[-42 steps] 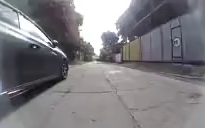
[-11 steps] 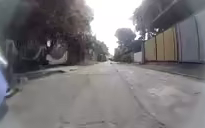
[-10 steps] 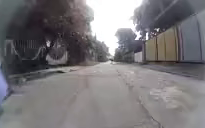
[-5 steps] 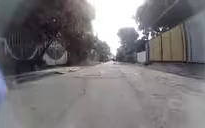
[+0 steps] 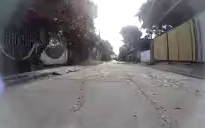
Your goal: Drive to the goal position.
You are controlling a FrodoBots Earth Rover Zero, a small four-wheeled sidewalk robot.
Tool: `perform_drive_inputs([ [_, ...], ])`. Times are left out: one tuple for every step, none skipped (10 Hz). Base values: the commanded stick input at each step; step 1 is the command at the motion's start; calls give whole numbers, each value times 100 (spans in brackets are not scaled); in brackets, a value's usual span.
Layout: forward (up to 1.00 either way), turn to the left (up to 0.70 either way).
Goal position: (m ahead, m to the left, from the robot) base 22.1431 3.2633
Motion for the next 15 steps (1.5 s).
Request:
perform_drive_inputs([
  [100, -32],
  [100, 0],
  [100, 0],
  [100, 0],
  [100, 2],
  [100, 3],
  [100, 0],
  [100, 0],
  [100, 0],
  [100, 0],
  [100, 0],
  [100, 5],
  [100, -19],
  [100, -40],
  [100, -27],
])
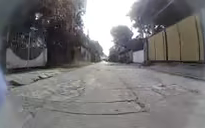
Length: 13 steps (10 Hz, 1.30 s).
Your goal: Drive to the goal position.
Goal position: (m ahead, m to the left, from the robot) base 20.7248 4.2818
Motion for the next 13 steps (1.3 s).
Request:
perform_drive_inputs([
  [100, 3],
  [100, 6],
  [100, 1],
  [100, 0],
  [100, 0],
  [100, 0],
  [100, 0],
  [100, 0],
  [100, 0],
  [100, 0],
  [100, 0],
  [100, 0],
  [100, 26],
])
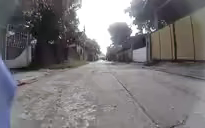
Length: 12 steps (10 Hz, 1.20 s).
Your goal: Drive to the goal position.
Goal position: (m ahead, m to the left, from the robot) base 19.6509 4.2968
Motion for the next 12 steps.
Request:
perform_drive_inputs([
  [100, 40],
  [100, 40],
  [100, 14],
  [100, 0],
  [100, 0],
  [100, 0],
  [100, 0],
  [100, 0],
  [100, 0],
  [100, 0],
  [100, 0],
  [100, 0],
])
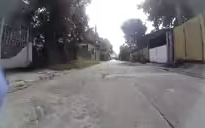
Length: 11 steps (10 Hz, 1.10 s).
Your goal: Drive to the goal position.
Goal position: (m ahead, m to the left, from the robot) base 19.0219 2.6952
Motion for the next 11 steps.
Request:
perform_drive_inputs([
  [100, 0],
  [100, 0],
  [100, 0],
  [100, 4],
  [100, 18],
  [100, 40],
  [100, 40],
  [100, 0],
  [100, 0],
  [100, 0],
  [100, 0],
])
